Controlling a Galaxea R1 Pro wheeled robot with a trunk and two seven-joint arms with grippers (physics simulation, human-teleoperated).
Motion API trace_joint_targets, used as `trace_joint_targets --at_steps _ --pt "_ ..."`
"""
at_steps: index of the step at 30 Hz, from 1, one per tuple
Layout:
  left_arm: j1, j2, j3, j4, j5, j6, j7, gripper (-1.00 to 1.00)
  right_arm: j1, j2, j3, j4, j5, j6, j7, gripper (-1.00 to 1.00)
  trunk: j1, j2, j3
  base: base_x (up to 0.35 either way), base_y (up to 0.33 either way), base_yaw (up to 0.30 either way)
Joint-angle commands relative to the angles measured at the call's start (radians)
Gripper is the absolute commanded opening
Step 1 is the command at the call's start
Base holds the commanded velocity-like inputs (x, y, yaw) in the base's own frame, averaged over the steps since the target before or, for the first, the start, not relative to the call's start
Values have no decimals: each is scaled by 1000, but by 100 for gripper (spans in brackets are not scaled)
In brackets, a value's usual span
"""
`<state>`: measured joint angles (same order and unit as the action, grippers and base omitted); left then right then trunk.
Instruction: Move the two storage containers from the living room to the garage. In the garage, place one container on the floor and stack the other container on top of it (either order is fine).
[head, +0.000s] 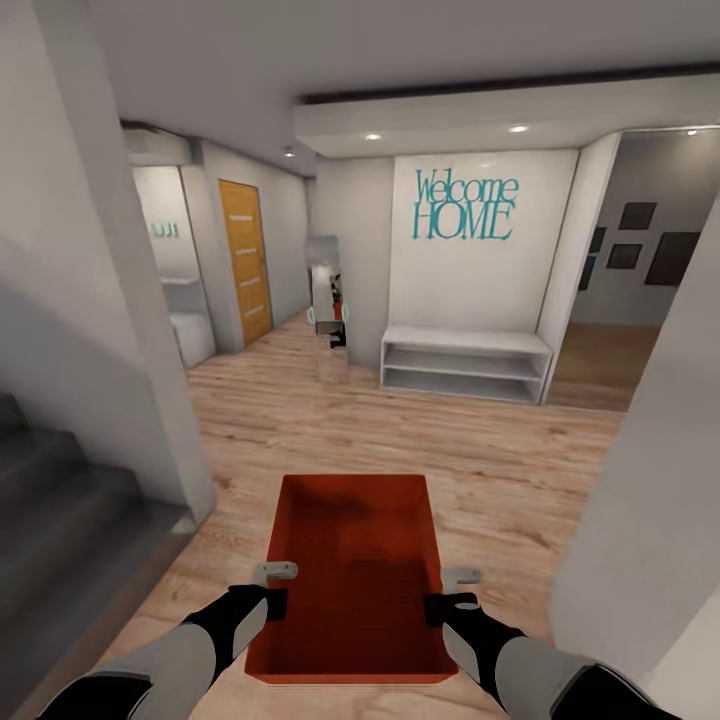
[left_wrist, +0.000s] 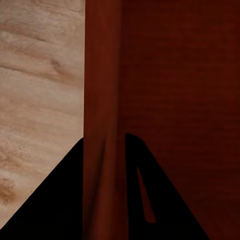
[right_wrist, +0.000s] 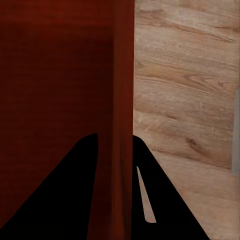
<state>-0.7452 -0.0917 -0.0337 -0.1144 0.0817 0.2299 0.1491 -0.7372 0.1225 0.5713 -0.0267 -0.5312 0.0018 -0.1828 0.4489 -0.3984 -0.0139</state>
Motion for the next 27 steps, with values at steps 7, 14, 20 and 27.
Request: trace_joint_targets --at_steps 7,14,20,27 --pt "0 0 11 -3 -8 6 7 -100 -1 3 16 0 -13 0 2 -100 1 -2 -1 322 0 0" --pt "0 0 11 -3 -8 6 7 -100 0 3 16 0 -13 0 2 -100 1 -2 -1 322 0 0" --pt "0 0 11 -4 -8 6 7 -100 -1 3 16 0 -13 -3 2 -100 1 -2 -1 322 0 0" --pt "0 0 11 -4 -8 6 7 -100 0 3 16 0 -13 -3 2 -100 1 -2 -1 322 0 0"
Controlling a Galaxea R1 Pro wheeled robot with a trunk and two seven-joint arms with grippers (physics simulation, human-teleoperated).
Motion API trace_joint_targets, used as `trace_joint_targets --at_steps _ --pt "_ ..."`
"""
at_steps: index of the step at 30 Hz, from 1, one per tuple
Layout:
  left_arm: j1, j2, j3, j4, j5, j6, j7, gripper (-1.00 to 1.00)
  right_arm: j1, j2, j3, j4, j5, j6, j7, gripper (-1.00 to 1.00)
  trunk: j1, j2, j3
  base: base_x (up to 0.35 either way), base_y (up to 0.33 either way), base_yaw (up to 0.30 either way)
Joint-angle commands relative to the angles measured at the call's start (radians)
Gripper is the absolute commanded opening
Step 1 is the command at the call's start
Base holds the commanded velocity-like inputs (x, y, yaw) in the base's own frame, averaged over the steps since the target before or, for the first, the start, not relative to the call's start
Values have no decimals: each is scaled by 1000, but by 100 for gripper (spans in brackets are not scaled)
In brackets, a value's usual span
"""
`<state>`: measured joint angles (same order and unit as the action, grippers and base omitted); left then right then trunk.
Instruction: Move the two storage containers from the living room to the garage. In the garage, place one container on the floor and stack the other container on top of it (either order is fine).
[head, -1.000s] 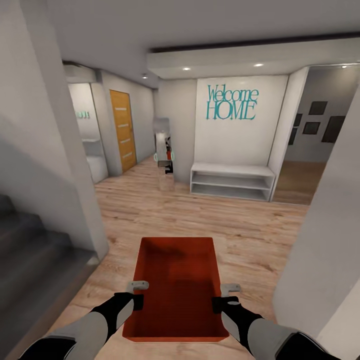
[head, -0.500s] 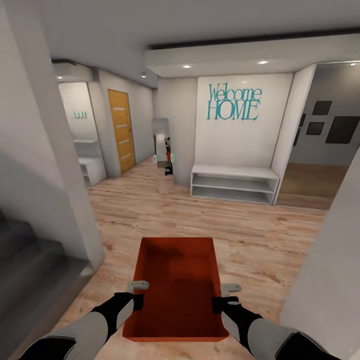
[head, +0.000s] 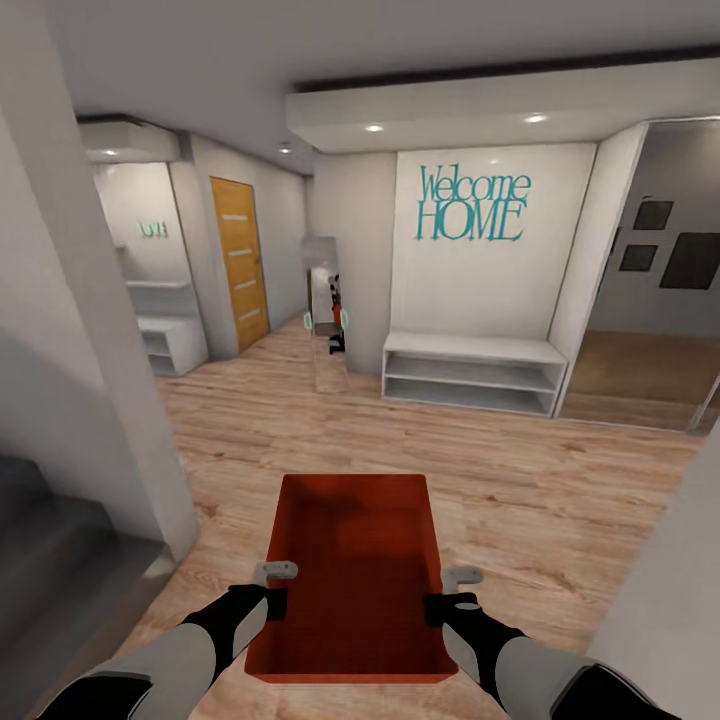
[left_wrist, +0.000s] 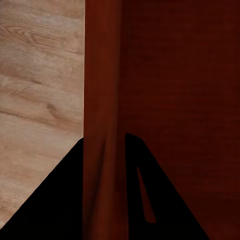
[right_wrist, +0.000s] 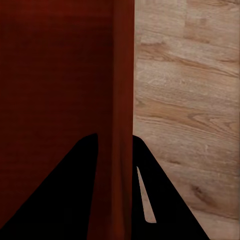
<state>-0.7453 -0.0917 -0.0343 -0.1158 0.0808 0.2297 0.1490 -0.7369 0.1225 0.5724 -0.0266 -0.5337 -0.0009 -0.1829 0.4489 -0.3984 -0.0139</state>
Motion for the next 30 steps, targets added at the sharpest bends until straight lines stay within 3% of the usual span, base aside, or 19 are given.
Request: trace_joint_targets --at_steps 1,17,30 --pt "0 0 11 -2 -7 6 7 -100 -1 3 15 0 -11 -1 2 -100 1 -2 -1 322 0 0" --pt "0 0 11 -2 -7 6 7 -100 0 3 15 0 -11 -1 3 -100 1 -2 -1 322 0 8" --pt "0 0 11 -2 -7 6 7 -100 -1 3 14 0 -12 -1 2 -100 1 -2 -1 322 0 243"
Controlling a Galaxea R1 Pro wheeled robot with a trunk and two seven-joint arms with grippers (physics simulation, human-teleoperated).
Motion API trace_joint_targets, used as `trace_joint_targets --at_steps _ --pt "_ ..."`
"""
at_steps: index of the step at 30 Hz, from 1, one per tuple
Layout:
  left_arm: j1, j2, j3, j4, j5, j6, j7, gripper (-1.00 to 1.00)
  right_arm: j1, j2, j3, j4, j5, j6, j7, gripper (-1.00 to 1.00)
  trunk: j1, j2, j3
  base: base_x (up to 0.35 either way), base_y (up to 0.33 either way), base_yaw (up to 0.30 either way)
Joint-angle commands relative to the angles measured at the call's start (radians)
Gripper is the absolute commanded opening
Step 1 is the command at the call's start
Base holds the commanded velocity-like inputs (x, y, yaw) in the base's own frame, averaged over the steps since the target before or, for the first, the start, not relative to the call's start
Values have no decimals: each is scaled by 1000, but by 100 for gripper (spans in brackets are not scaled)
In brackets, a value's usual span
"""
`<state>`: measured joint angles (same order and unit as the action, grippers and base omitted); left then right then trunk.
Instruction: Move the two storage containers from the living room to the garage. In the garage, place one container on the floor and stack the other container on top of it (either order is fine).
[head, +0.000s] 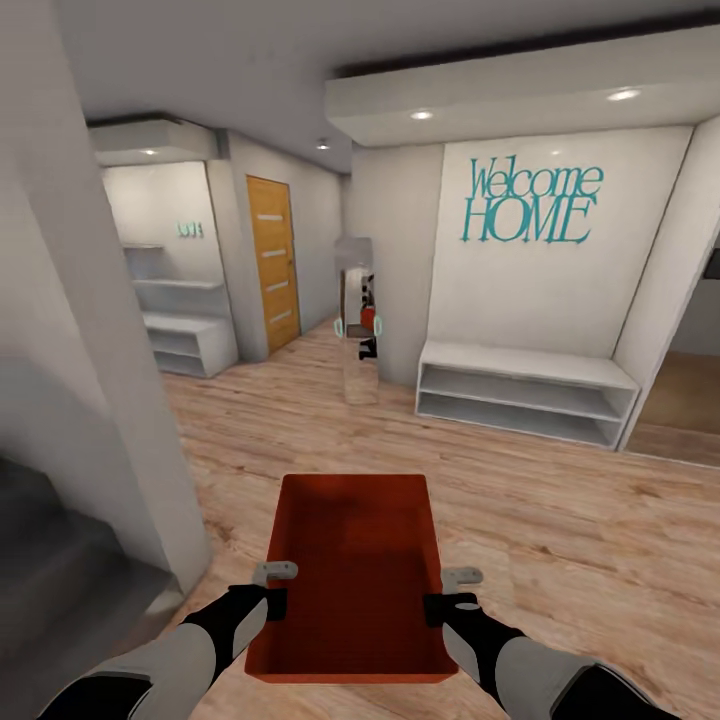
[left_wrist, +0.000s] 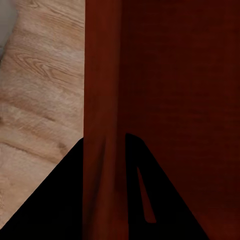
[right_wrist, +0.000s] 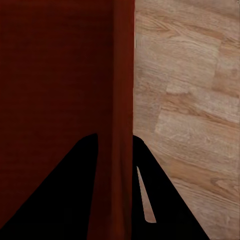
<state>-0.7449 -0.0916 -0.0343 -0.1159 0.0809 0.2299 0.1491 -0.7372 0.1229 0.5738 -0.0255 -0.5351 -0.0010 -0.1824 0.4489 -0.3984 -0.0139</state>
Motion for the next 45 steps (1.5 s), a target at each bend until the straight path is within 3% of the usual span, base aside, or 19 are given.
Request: trace_joint_targets --at_steps 1,45 --pt "0 0 11 -2 -7 6 7 -100 -1 3 13 -1 -11 -1 2 -100 1 -2 -1 322 0 269" --pt "-1 0 11 -2 -7 6 7 -100 0 3 13 -1 -9 -1 3 -100 1 -2 -1 322 0 22"
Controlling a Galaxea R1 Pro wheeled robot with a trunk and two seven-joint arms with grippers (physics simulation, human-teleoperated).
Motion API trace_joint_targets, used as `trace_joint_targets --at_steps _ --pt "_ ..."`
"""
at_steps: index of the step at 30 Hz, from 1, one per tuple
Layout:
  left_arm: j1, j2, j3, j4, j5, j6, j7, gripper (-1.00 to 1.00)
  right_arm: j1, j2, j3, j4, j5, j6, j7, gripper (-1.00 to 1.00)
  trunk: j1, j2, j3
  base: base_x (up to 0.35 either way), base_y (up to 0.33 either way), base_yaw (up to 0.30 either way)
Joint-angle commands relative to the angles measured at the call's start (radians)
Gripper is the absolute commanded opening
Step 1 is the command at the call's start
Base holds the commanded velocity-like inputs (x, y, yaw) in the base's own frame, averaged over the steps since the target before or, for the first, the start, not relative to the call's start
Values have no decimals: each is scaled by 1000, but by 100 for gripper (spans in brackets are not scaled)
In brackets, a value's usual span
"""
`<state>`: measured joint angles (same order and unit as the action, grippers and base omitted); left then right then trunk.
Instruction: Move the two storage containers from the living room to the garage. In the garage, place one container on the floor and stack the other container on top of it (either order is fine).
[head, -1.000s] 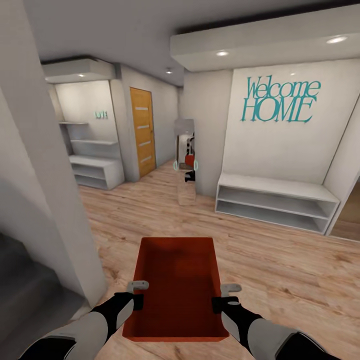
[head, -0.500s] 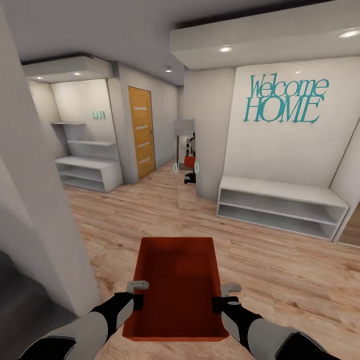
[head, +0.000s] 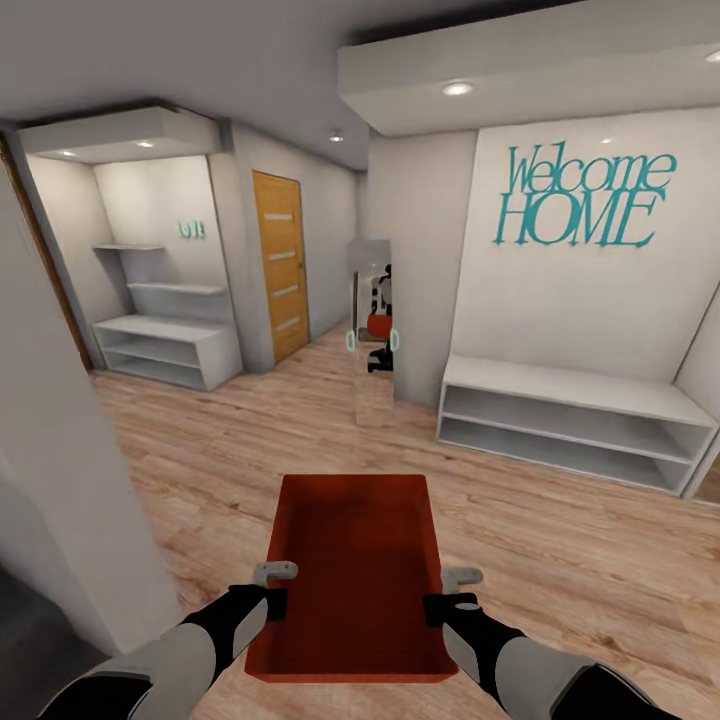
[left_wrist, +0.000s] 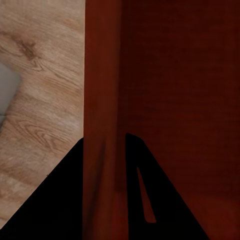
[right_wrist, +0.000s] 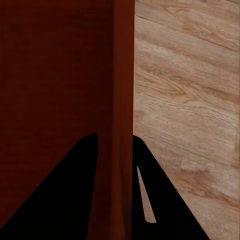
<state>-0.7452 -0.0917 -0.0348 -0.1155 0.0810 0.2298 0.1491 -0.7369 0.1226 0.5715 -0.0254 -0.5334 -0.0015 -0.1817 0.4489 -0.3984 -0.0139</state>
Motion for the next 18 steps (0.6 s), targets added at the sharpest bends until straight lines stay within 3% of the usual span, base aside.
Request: trace_joint_targets --at_steps 1,18 --pt "0 0 12 -3 -7 6 7 -100 -1 3 16 -1 -11 0 2 -100 1 -2 -1 322 0 0" --pt "0 0 12 -2 -7 6 7 -100 -1 3 16 -1 -11 0 2 -100 1 -2 -1 322 0 0"
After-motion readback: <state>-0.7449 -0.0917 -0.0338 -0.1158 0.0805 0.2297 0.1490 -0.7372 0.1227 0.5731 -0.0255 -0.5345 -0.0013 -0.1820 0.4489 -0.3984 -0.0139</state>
